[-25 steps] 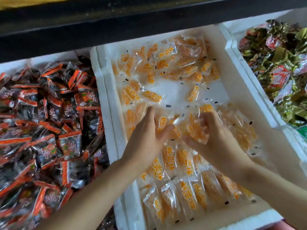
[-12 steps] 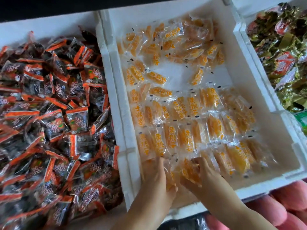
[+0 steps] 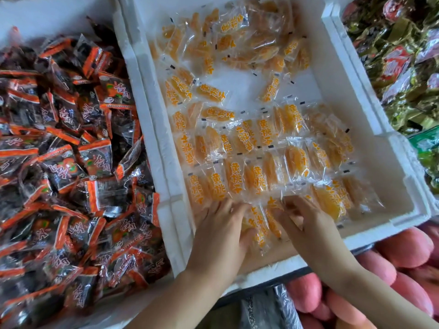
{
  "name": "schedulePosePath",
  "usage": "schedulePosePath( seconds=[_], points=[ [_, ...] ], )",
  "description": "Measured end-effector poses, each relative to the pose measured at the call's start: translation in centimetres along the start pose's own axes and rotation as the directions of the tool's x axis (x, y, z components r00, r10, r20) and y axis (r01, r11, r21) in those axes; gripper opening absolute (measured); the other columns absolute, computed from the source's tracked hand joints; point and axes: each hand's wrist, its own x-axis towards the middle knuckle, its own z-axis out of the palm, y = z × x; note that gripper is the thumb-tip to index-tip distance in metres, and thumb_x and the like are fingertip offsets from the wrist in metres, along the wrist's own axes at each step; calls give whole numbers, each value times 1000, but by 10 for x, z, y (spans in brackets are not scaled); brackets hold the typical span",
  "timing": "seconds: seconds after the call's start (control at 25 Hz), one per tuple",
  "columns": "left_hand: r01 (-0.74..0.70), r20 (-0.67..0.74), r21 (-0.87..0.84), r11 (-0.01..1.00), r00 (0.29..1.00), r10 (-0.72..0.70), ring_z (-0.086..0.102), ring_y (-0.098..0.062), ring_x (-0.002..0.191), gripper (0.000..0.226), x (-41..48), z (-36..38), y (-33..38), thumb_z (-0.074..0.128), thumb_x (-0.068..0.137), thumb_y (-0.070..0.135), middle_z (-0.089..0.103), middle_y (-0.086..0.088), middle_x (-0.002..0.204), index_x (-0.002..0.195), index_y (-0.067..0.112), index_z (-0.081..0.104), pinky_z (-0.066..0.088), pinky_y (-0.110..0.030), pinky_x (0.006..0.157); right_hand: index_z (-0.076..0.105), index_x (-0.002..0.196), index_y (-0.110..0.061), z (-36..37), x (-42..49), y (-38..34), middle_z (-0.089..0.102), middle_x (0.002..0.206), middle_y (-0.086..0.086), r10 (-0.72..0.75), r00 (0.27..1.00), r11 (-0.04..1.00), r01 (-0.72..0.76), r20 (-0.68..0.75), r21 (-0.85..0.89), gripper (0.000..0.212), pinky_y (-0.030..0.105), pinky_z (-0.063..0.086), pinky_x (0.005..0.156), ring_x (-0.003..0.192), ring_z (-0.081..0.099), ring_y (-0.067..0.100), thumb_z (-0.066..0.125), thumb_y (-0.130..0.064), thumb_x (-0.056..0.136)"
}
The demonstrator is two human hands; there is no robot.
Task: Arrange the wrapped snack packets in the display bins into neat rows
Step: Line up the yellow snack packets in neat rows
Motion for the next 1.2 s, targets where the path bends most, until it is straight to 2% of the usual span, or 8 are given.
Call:
schedulePosePath(
  seconds=[0.12,0.24,0.36,0.52,0.64,0.76,1.04,1.2],
  points=[
    [-12,8,-31,999,1000,12,41,-8,120,45,0,6,-7,64,89,32,50,14,123,132,28,52,33,-22,103,58,97,-27,3,1,4,62,76,-14,72,994,997,-72,80,2,8,18,44,66,74,60,11,60,-28,89],
    [30,-50,-88,996,998,-34,45,-6,114,43,1,7,-6,60,85,49,54,14,115,123,26,60,36,-20,98,57,104,-24,6,4,8,57,78,-19,92,991,996,-92,99,-2,14,7,45,65,74,60,6,59,-20,91],
    [63,-49,-74,995,997,-67,44,-8,116,41,3,13,-4,67,83,42,50,13,113,120,26,58,36,-23,101,62,107,-16,7,6,10,60,85,-10,105,989,994,-105,105,-7,17,0,41,64,75,58,6,60,-15,90],
    [66,-14,-22,998,998,-66,44,-12,118,39,7,16,-9,72,81,35,49,10,114,117,24,59,34,-32,104,51,101,-20,7,7,9,64,93,-1,203,972,969,-217,120,122,15,10,49,58,76,63,9,61,-15,90],
    [-19,-32,75,997,999,21,53,-20,107,39,1,16,-12,74,78,35,53,4,109,112,20,60,48,-38,90,53,100,-19,6,5,8,65,92,-4,164,979,986,-162,119,-23,10,14,49,59,74,62,9,59,-20,91],
    [-96,-54,210,973,993,110,58,-22,94,44,-6,13,-16,76,72,40,56,-1,104,106,16,62,53,-35,73,52,101,-19,5,9,7,65,91,-7,114,982,989,-99,148,-106,15,32,50,75,86,62,15,61,-22,90],
    [-116,-38,255,960,991,130,59,-21,93,46,-6,9,-18,83,65,39,56,-1,102,100,16,63,53,-33,73,48,96,-22,4,3,10,57,84,-7,156,960,980,-180,233,85,36,8,42,57,65,54,3,77,-20,75],
    [-134,-38,295,946,988,152,58,-22,94,45,-6,10,-20,79,69,42,58,-2,102,102,16,64,52,-36,80,54,86,-40,-28,16,-1,63,82,-11,23,982,998,-35,190,59,32,5,39,63,73,58,3,77,-20,75]
  ],
)
